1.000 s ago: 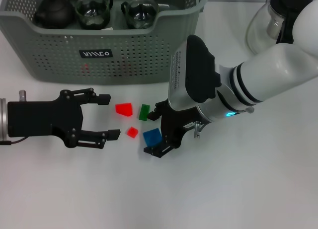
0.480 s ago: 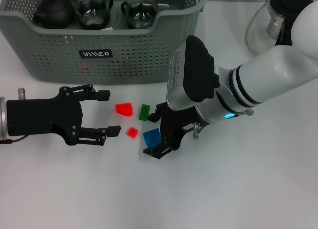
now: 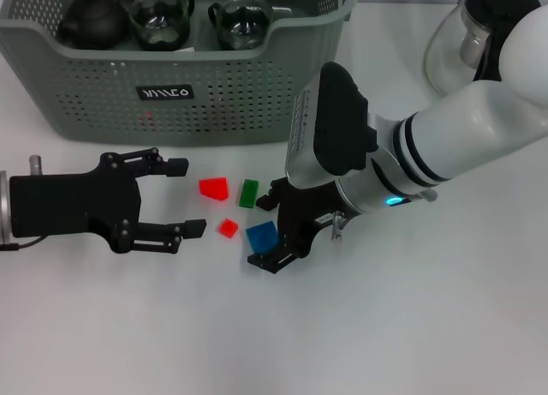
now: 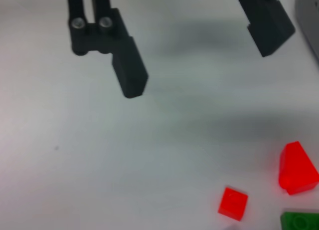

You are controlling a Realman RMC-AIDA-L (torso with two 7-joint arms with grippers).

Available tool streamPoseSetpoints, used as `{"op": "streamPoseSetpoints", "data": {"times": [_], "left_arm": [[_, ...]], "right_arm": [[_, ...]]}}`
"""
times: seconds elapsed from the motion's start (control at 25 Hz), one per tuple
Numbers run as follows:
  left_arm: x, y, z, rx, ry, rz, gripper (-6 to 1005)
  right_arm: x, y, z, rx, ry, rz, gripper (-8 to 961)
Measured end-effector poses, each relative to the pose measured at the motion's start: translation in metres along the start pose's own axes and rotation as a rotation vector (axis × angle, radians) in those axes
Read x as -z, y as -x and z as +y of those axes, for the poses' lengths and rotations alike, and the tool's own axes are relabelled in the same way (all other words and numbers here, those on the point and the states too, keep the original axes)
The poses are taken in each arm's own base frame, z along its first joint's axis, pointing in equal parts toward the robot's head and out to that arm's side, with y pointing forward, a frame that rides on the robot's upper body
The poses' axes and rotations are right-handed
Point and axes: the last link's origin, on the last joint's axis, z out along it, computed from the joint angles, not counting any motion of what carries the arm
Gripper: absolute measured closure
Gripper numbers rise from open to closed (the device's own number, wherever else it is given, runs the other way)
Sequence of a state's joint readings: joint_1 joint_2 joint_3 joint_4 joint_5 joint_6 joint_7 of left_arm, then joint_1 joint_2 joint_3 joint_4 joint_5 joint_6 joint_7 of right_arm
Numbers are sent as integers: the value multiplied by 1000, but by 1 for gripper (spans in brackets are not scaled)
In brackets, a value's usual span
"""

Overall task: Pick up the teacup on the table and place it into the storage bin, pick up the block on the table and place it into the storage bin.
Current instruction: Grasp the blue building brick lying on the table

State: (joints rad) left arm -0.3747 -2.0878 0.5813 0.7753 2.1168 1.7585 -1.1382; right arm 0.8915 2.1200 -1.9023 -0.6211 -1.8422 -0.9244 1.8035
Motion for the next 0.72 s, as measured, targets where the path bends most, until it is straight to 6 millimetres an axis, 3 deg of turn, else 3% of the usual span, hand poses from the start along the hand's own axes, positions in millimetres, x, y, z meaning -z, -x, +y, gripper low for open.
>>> {"op": "streamPoseSetpoints", "data": {"times": [0.56,0.72], "left_arm": [[-1,-2,-1,-21,2,1,121],[-1,-2,-1,-22,2,2,121]], "right_arm": [[0,-2,-3,-45,-23,6,41],[1,-2,-4,-67,-24,11,150]]}}
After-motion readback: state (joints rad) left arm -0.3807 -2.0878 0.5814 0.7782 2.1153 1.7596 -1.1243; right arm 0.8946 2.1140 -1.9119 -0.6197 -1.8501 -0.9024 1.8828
